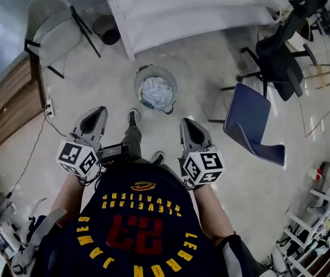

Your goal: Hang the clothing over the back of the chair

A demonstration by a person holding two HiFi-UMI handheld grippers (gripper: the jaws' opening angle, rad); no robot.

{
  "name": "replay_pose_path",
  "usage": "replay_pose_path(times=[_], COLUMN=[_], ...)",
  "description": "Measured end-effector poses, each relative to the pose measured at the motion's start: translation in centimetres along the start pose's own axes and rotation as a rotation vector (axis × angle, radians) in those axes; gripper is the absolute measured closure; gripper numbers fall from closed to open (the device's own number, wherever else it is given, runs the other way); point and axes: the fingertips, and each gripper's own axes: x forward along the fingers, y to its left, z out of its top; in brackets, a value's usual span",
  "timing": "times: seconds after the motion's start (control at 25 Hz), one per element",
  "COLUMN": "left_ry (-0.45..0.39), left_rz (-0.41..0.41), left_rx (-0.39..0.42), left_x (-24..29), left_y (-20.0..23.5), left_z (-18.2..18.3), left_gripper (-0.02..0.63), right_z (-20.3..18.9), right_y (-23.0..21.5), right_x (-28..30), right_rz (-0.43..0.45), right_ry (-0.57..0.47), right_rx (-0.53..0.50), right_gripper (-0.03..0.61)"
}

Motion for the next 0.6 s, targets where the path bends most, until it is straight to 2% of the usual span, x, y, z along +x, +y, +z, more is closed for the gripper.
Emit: replay_pose_path(times=[0.36,0.6], left_ry=[0.057,0.098], left_rz=[-0.109,-0.203], left_rx=[0.035,0.055], left_x=[9.4,15.1], left_y=[6.4,9.2], left_z=[2.4,2.0], left_gripper=[0.609,0.609], right_z=[4.6,8.1], right_y=[-4.2,-8.7], right_x=[9.4,14.8], right_rz=[-0.070,-0.159], right_ry=[0.058,0.069], right_rx=[0.050,0.033], right_gripper=[0.568,0.568])
